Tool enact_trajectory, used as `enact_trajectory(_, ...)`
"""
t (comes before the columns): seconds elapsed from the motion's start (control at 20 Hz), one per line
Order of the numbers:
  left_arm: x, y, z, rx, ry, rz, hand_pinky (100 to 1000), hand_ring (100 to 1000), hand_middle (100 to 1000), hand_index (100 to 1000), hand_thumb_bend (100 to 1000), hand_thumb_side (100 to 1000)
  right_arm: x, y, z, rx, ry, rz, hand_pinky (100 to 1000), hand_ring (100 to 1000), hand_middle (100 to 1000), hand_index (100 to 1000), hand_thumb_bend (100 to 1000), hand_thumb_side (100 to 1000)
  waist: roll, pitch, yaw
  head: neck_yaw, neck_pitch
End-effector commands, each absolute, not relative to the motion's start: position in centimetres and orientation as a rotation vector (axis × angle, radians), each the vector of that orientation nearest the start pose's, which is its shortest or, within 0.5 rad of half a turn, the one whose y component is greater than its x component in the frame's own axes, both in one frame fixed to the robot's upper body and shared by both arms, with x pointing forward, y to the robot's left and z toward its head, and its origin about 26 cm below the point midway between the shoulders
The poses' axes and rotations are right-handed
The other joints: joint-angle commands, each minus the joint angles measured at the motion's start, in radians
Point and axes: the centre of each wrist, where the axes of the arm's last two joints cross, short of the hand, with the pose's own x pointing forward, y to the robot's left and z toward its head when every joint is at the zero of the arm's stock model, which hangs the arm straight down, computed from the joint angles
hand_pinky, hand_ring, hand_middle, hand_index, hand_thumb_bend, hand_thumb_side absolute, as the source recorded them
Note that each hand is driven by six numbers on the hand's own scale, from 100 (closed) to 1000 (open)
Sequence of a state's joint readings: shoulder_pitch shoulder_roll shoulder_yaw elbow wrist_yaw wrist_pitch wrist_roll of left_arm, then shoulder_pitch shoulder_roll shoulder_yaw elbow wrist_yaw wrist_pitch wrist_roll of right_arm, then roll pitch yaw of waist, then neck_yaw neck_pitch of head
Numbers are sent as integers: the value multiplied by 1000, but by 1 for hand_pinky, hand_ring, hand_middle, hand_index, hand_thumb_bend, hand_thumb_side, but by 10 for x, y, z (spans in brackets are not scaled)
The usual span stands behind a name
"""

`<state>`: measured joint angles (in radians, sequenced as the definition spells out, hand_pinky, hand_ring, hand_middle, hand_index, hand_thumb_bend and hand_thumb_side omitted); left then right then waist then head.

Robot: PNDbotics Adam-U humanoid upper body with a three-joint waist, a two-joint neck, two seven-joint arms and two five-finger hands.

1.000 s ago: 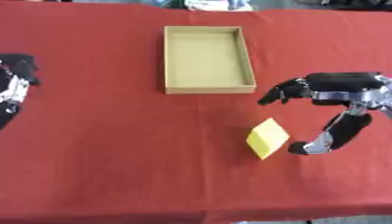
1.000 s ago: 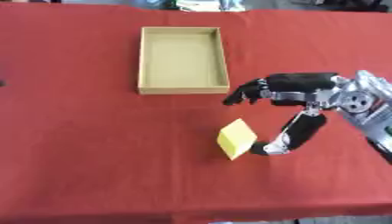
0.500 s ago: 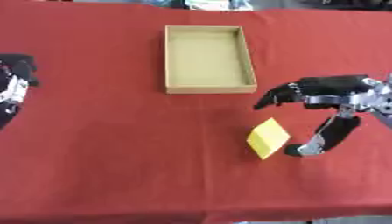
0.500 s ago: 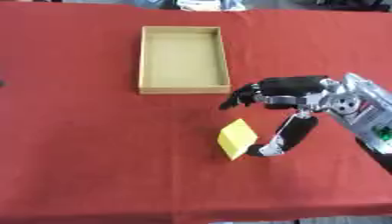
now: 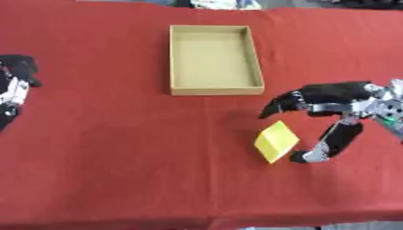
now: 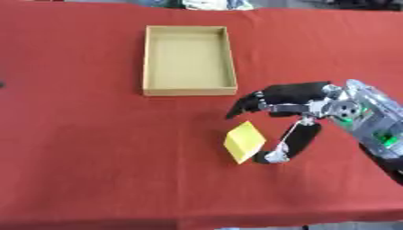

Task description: Pick up objects on the table and place them in the box.

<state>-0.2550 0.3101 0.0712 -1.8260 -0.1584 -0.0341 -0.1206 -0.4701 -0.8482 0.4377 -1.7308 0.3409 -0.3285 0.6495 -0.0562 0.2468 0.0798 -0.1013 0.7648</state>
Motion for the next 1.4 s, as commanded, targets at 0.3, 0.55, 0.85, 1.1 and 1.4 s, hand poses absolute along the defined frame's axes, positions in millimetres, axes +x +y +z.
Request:
enact_trajectory(0.3, 318, 294, 162, 341, -2077, -520, 658, 546, 582, 716, 202, 639, 343, -288, 183, -333, -1431, 2084, 799, 888, 868, 926, 370, 344, 6, -13, 1, -6, 5)
enact_trajectory(0.55, 318, 294, 162, 342, -2076, -520, 658, 546, 582, 717, 202, 640, 345, -290, 178, -367, -1416, 2097, 805, 889, 870, 914, 369, 342, 8, -12, 1, -7, 5)
enact_trajectory(0.85, 318, 294, 161, 341, -2075, -519, 658, 547, 582, 717, 201, 640, 347, -291, 174, -386, -1405, 2116, 810, 891, 872, 890, 368, 342, 9, -13, 1, -8, 5)
enact_trajectory(1.1, 318, 294, 161, 340, -2074, -519, 659, 547, 582, 717, 202, 641, 348, -289, 173, -384, -1402, 2125, 812, 892, 872, 875, 368, 343, 9, -13, 1, -10, 5)
enact_trajectory(1.4, 318, 294, 161, 340, -2073, -520, 659, 548, 582, 717, 201, 642, 350, -290, 171, -389, -1391, 2125, 814, 893, 873, 840, 364, 343, 8, -13, 2, -10, 5)
